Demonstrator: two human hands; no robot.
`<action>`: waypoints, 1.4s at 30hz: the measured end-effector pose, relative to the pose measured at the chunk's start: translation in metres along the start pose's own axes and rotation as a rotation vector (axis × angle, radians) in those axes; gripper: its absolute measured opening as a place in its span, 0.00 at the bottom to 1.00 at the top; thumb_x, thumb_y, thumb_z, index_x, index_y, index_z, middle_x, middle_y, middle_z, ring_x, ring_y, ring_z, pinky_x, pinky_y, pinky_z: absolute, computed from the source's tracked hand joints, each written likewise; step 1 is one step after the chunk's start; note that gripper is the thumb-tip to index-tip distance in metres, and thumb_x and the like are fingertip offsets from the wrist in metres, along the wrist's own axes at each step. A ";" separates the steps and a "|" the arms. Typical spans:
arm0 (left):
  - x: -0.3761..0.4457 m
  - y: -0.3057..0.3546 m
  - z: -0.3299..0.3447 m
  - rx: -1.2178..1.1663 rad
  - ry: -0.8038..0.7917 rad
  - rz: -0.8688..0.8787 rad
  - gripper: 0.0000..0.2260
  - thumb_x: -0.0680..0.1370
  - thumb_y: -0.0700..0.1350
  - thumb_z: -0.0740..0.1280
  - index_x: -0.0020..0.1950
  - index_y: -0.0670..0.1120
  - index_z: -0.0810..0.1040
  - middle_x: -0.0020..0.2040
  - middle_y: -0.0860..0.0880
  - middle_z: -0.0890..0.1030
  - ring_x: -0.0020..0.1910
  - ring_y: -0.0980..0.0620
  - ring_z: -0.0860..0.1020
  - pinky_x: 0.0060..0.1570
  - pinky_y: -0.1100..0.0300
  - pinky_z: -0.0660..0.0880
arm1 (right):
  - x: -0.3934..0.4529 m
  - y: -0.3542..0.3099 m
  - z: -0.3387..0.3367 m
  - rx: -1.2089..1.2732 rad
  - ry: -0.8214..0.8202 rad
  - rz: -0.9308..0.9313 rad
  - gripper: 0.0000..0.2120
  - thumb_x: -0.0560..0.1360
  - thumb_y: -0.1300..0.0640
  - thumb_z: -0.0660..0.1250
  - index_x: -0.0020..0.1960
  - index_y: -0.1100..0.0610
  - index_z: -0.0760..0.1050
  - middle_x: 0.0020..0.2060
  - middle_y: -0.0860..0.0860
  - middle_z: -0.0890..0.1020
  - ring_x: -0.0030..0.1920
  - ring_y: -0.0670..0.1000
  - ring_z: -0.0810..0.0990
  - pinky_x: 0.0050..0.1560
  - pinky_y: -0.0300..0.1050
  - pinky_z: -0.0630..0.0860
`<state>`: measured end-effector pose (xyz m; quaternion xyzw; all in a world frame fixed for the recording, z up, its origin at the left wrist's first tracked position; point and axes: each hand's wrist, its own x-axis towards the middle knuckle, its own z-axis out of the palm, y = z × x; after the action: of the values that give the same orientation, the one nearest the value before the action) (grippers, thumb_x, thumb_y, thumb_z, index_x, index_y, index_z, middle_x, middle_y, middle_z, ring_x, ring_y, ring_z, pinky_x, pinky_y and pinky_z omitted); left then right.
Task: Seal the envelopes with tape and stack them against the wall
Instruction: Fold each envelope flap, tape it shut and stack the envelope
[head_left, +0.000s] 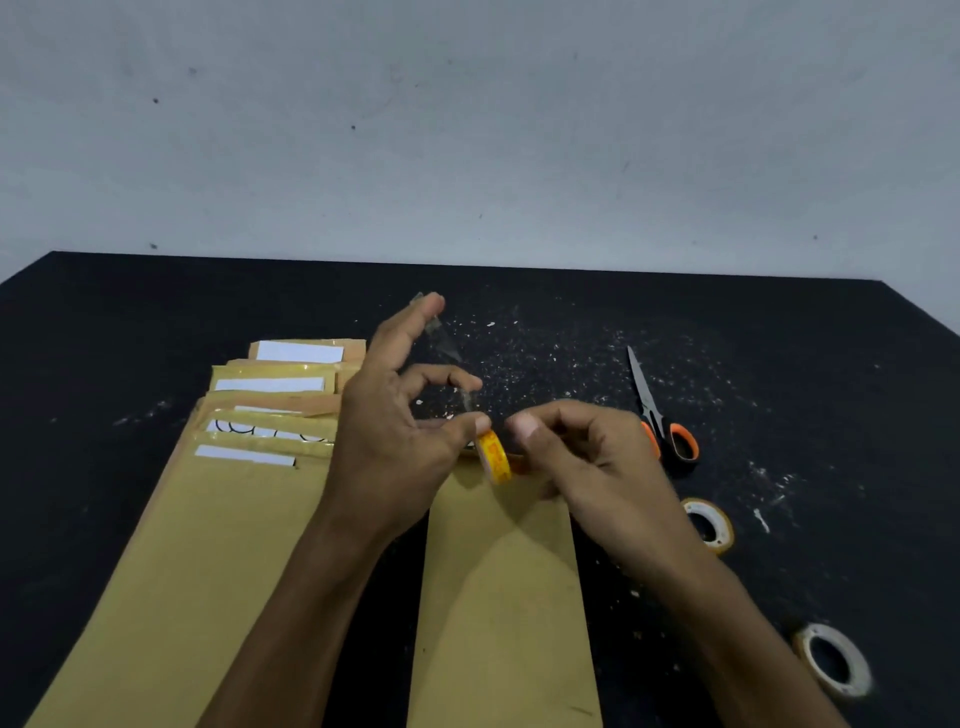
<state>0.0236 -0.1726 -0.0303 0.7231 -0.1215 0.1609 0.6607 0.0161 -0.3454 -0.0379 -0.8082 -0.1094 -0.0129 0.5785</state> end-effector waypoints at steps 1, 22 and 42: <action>-0.001 -0.001 0.001 -0.007 -0.027 -0.025 0.43 0.67 0.25 0.76 0.77 0.47 0.65 0.73 0.56 0.67 0.51 0.53 0.82 0.40 0.58 0.83 | 0.001 0.001 -0.006 -0.118 0.092 -0.016 0.05 0.79 0.52 0.69 0.49 0.50 0.84 0.41 0.44 0.85 0.44 0.44 0.83 0.47 0.46 0.81; -0.008 -0.005 0.012 -0.046 -0.249 -0.119 0.42 0.67 0.26 0.75 0.75 0.52 0.67 0.74 0.57 0.68 0.52 0.51 0.82 0.41 0.45 0.84 | 0.008 0.010 -0.056 -0.848 0.361 0.555 0.22 0.67 0.42 0.78 0.46 0.57 0.74 0.42 0.54 0.78 0.42 0.58 0.79 0.39 0.50 0.75; 0.000 0.005 -0.014 0.015 -0.126 -0.058 0.43 0.65 0.27 0.77 0.75 0.49 0.68 0.76 0.55 0.67 0.52 0.53 0.84 0.47 0.49 0.83 | 0.000 -0.011 -0.036 0.194 -0.153 0.184 0.19 0.65 0.55 0.80 0.55 0.57 0.83 0.36 0.58 0.86 0.35 0.58 0.80 0.20 0.37 0.67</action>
<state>0.0205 -0.1590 -0.0243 0.7400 -0.1405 0.0965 0.6507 0.0174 -0.3763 -0.0154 -0.7538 -0.0793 0.1124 0.6425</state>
